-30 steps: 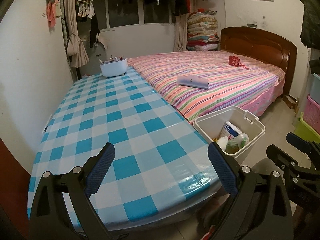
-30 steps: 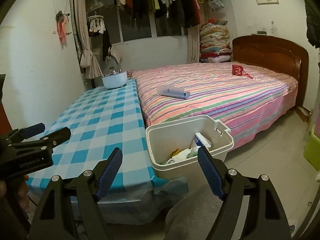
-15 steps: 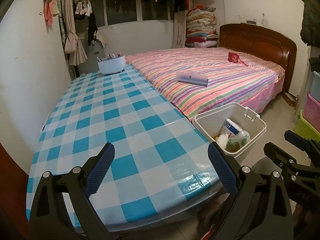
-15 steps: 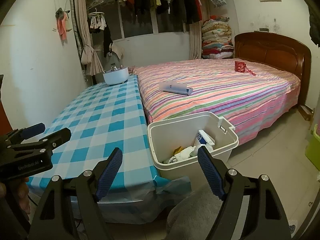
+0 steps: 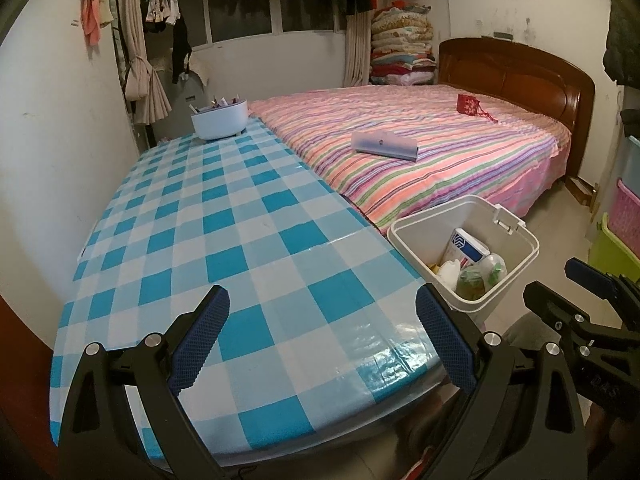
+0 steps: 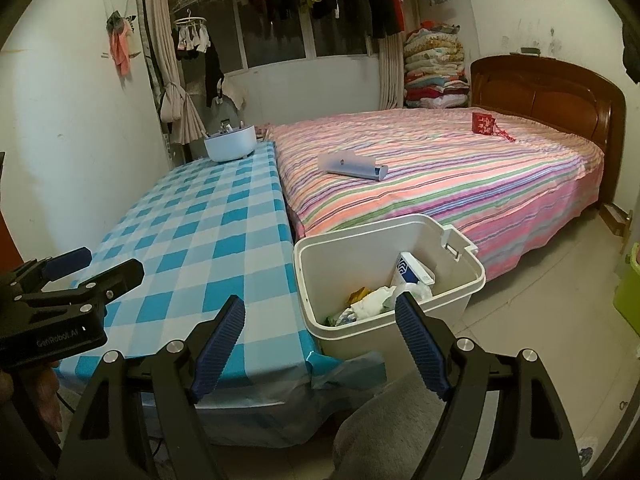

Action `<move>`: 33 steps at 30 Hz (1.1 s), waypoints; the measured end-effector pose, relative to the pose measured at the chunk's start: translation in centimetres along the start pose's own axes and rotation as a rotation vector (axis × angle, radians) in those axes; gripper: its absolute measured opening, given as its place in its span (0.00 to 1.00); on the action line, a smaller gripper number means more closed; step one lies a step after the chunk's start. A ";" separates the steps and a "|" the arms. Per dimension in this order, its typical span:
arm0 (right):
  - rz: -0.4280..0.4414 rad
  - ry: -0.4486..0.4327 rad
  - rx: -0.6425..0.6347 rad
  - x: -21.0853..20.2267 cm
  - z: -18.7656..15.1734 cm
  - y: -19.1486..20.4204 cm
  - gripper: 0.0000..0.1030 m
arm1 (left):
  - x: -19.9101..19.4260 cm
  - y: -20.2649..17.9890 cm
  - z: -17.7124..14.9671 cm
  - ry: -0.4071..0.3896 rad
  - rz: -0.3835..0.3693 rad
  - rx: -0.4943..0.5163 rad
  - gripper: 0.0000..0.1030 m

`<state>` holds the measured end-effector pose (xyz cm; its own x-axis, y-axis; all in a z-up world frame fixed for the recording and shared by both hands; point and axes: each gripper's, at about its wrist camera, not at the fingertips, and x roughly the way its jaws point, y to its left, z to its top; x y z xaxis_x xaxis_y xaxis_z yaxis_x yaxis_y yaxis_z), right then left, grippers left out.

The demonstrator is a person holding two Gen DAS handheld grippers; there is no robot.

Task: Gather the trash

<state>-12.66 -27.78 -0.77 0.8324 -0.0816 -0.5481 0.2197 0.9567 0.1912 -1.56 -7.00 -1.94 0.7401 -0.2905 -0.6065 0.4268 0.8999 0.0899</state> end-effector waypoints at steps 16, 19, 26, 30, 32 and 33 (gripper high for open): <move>0.012 0.044 0.039 2.1 -0.1 -1.2 0.73 | 1.9 -1.4 0.4 0.031 0.018 0.038 0.90; 0.015 0.050 0.054 2.4 -0.4 -1.6 0.73 | 2.1 -1.5 0.5 0.034 0.024 0.040 0.90; 0.022 0.059 0.078 3.0 -0.7 -2.5 0.73 | 2.8 -1.9 0.7 0.057 0.026 0.046 0.90; 0.024 0.061 0.088 3.2 -0.8 -2.8 0.73 | 2.9 -2.5 0.7 0.061 0.022 0.064 0.90; 0.025 0.064 0.096 3.4 -0.9 -3.0 0.73 | 3.0 -2.8 0.7 0.062 0.019 0.073 0.90; 0.026 0.064 0.097 3.4 -0.9 -3.1 0.73 | 3.0 -3.0 0.7 0.062 0.018 0.080 0.90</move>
<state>-10.94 -30.75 -3.96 0.8051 -0.0366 -0.5920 0.2495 0.9264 0.2821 -0.26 -10.79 -3.43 0.7157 -0.2516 -0.6515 0.4555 0.8753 0.1624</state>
